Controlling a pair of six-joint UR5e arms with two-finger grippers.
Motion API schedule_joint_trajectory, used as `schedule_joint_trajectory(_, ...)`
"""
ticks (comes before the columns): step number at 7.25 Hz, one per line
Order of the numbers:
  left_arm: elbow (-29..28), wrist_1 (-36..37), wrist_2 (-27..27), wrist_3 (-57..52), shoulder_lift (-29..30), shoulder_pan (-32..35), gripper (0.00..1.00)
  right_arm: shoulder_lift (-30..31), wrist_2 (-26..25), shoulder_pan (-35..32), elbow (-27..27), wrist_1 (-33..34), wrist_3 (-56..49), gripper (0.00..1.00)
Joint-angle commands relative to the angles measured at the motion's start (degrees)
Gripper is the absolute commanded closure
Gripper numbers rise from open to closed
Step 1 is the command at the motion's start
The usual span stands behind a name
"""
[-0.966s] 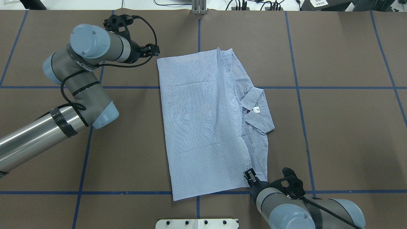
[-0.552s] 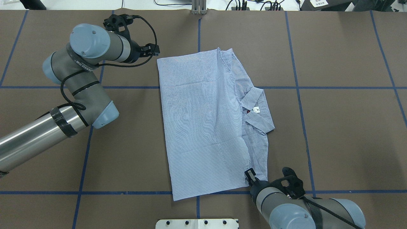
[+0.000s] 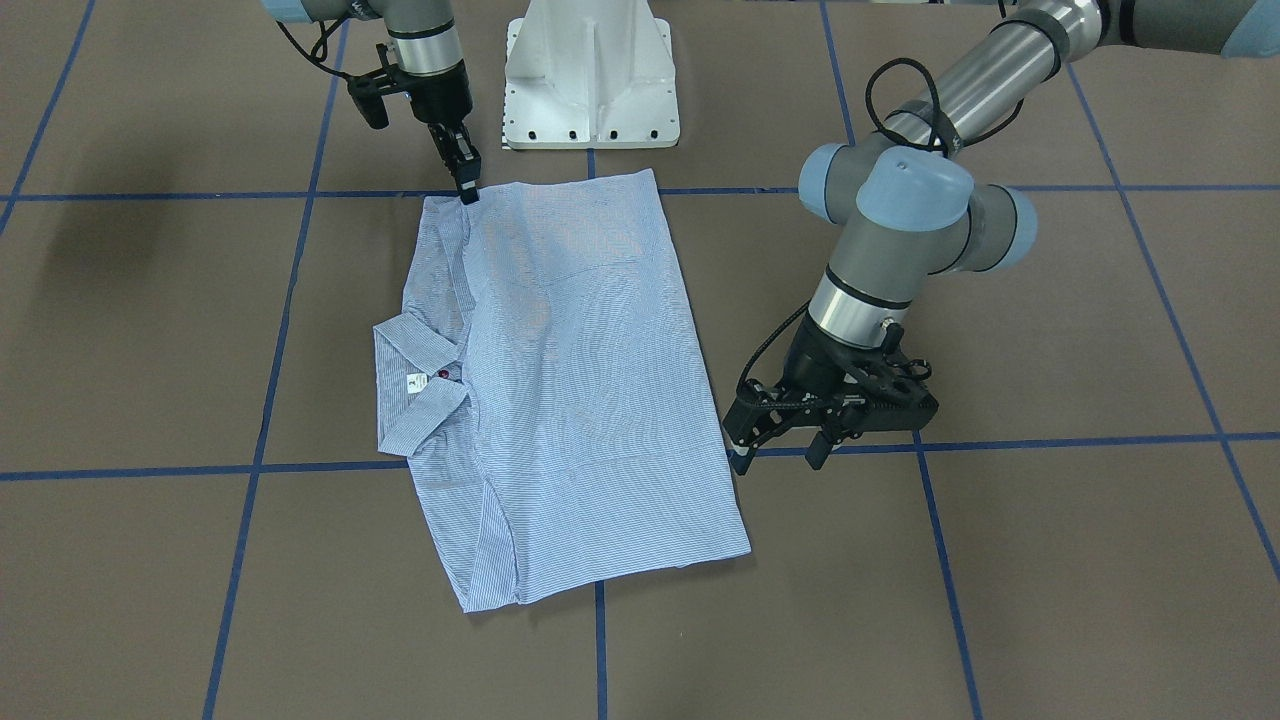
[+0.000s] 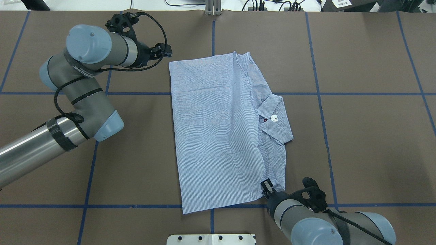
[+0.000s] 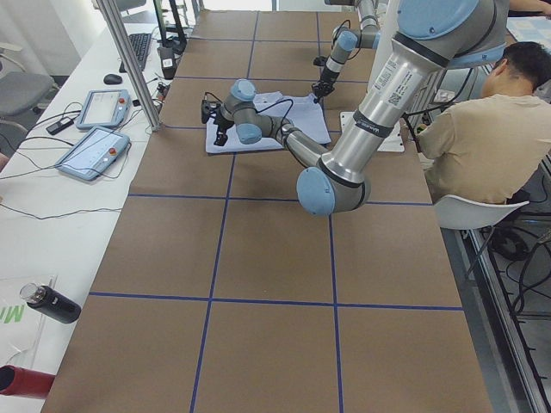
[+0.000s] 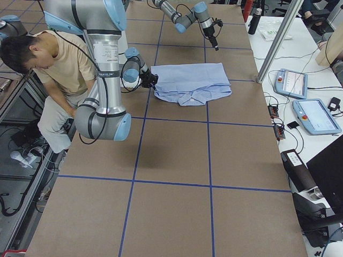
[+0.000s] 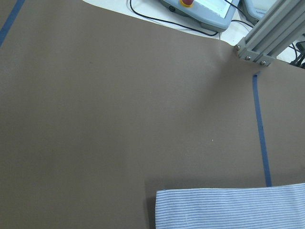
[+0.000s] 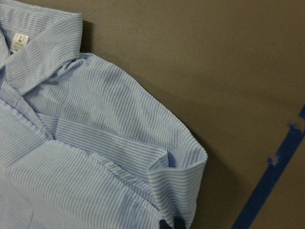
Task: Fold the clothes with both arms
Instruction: 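Lower the left gripper to the shirt edge nearest the robot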
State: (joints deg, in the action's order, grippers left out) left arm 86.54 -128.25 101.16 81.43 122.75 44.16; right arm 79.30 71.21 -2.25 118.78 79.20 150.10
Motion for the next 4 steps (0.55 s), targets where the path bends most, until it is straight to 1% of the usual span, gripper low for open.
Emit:
schedule_joint_trajectory(1, 17.79, -1.03, 3.94, 14.64, -12.65, -1.78, 0.0, 0.24, 0.07, 0.49, 0.75, 0.6, 0.29, 1.0)
schedule_joint_trajectory(3, 28.72, -0.78, 0.73, 30.9, -19.53, -11.68, 0.0, 0.06, 0.16, 1.63, 3.81, 6.91, 0.37, 1.0)
schedule_joint_trajectory(4, 31.29, -0.51, -4.25, 37.25, -22.43, -19.38, 0.0, 0.15, 0.24, 1.98, 3.74, 7.63, 0.37, 1.0)
